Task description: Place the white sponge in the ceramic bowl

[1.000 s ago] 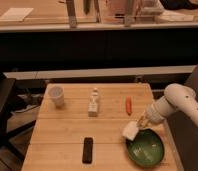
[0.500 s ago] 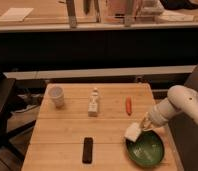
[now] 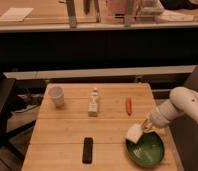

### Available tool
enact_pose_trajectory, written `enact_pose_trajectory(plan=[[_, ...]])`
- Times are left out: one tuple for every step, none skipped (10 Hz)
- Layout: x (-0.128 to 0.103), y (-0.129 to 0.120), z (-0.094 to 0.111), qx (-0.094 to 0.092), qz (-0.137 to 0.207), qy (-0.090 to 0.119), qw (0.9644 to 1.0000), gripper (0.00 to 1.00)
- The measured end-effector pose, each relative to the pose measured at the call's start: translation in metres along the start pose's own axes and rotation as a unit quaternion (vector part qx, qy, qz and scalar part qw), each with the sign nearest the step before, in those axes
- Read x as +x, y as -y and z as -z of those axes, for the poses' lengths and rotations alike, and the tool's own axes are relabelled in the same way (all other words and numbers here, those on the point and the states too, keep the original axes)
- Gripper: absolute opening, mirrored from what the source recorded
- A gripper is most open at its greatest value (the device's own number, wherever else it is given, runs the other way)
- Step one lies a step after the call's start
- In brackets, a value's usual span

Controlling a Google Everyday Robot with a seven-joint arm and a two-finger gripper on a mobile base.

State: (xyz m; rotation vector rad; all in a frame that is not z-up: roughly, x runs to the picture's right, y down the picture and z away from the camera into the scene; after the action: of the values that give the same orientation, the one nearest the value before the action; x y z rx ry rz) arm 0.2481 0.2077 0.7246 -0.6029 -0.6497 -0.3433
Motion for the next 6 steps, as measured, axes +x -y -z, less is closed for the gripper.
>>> enact_pose_trajectory(plan=[[-0.0003,-0.0002,-0.0006,0.0,0.0,0.0,1.0,0.37],[-0.0004,-0.0015,-0.0009,0.0,-0.001,0.001,1.0,0.41],[-0.0001,-0.0029,-0.0009,0.0,-0.003,0.002,1.0,0.41],[0.0004,-0.005,-0.0009,0.0,-0.005,0.002,1.0,0.41],[0.0006,-0.0062,-0.0007,0.0,-0.006,0.003,1.0,0.41],[0.0006,-0.0072,-0.0011,0.0,-0.007,0.003,1.0,0.41]])
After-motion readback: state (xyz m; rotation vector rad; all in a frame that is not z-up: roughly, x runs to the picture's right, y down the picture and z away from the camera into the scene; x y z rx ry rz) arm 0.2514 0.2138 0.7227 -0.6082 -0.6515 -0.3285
